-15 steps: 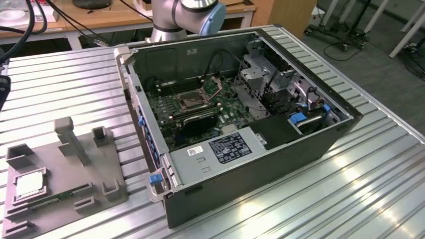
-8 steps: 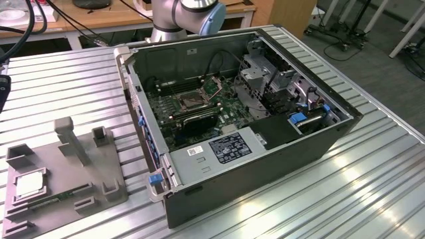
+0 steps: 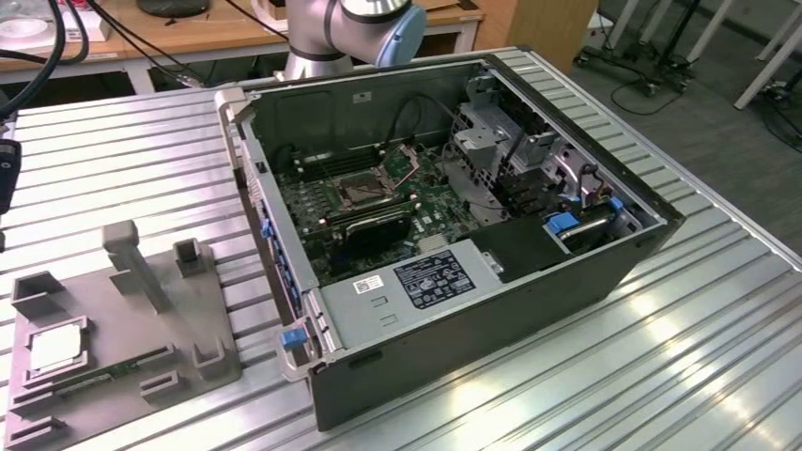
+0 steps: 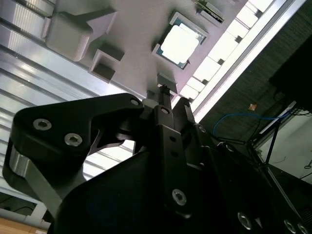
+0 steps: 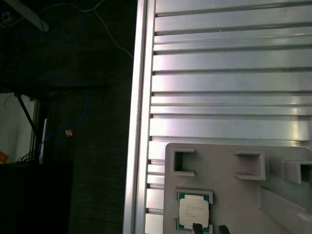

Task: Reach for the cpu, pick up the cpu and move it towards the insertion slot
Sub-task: 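Reach for the cpu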

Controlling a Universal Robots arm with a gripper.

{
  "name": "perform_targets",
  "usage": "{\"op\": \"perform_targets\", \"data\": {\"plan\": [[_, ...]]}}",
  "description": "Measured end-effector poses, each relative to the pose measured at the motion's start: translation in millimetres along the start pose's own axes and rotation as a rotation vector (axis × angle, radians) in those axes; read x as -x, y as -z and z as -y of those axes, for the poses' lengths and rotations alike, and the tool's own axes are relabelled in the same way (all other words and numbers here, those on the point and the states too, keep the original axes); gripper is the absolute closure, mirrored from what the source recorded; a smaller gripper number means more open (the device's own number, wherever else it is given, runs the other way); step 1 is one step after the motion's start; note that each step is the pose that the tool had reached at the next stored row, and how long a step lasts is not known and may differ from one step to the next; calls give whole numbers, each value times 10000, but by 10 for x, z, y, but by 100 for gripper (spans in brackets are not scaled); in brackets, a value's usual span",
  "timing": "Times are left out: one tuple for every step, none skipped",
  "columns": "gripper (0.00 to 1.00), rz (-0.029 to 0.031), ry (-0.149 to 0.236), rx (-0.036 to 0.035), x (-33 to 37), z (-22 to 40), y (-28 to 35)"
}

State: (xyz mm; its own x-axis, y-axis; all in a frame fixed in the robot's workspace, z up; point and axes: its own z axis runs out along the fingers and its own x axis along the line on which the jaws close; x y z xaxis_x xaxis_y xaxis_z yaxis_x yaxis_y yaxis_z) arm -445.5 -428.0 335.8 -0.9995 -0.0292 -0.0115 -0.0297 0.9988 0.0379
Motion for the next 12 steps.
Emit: {"op": "perform_targets", "data": {"plan": [[75, 0, 0, 0, 0, 0, 0], [75, 0, 0, 0, 0, 0, 0], [75, 0, 0, 0, 0, 0, 0], [73, 0, 0, 0, 0, 0, 0], [67, 0, 0, 0, 0, 0, 0], [67, 0, 0, 0, 0, 0, 0], [67, 0, 0, 0, 0, 0, 0], [67, 0, 0, 0, 0, 0, 0], [67, 0, 0, 0, 0, 0, 0], [67, 1, 0, 0, 0, 0, 0], [66, 0, 0, 0, 0, 0, 0], [66, 1, 0, 0, 0, 0, 0]]}}
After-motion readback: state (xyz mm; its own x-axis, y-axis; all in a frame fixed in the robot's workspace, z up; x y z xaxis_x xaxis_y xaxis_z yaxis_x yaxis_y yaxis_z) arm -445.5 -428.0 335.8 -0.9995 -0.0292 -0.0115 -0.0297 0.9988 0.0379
